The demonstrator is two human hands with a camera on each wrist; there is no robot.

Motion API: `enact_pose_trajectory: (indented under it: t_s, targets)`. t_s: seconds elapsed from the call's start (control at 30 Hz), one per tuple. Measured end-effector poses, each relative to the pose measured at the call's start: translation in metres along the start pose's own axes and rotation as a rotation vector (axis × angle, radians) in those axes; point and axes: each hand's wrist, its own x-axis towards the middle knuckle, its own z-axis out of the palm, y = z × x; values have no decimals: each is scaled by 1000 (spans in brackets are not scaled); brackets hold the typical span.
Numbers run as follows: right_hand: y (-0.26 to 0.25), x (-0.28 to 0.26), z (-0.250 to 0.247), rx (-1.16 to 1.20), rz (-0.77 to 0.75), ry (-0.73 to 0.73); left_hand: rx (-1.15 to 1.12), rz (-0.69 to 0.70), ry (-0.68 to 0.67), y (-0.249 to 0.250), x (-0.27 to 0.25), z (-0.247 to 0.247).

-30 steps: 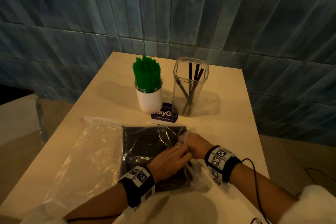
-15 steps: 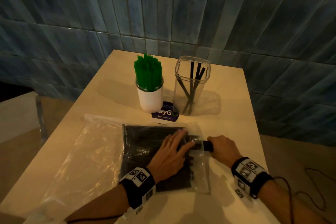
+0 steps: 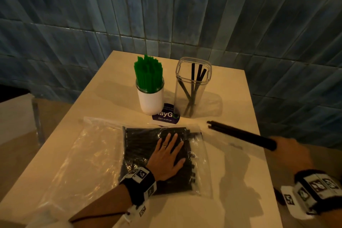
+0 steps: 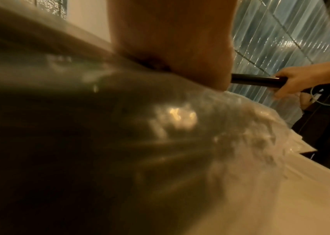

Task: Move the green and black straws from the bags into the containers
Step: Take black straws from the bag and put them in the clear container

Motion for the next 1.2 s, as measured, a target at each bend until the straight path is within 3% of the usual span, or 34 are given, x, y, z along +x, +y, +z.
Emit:
enact_pose_trajectory:
  t_s: [0.1,0.17,0.27,0.37,0.5,0.57,0.73,0.77,0.83,1.0,1.13,1.2]
  targets:
    - [-10,-8,-27,4,2,74,-158,-27,51,2,2,-6]
    - [-26,-11,-37,-75,-51,116,-292,-31,223,8,3,-15]
    - [-64,-19,-39,-199,-244,46,-332,6,466,20,6,-34]
    - [-104,-30,-43,-142,-488,29,-380,-92,419,18,10,-56]
    - [-125,-34,-60,269,-659,69,-450,-250,347,0,10,-67]
    - [-136,-37,-65,462,-726,193,-514,-235,341,0,10,-70]
    - [-164,-44,-67,1063,-802,873,-696,-131,443,18,8,-81]
    - [-168,-45,-71,1238,-784,911,-751,-98,468,22,8,-84]
    - [-178,-49,-84,1528,-779,841,-843,-42,490,30,9,-91]
    - [-202,-44,-131,1570,-892,787,-900,98,449,57,20,-118]
    - [-201,-17,-199,1661,-827,951,-774,155,797,53,40,-158]
    - [-198,-4,-230,1706,-829,1074,-591,90,960,41,52,-169]
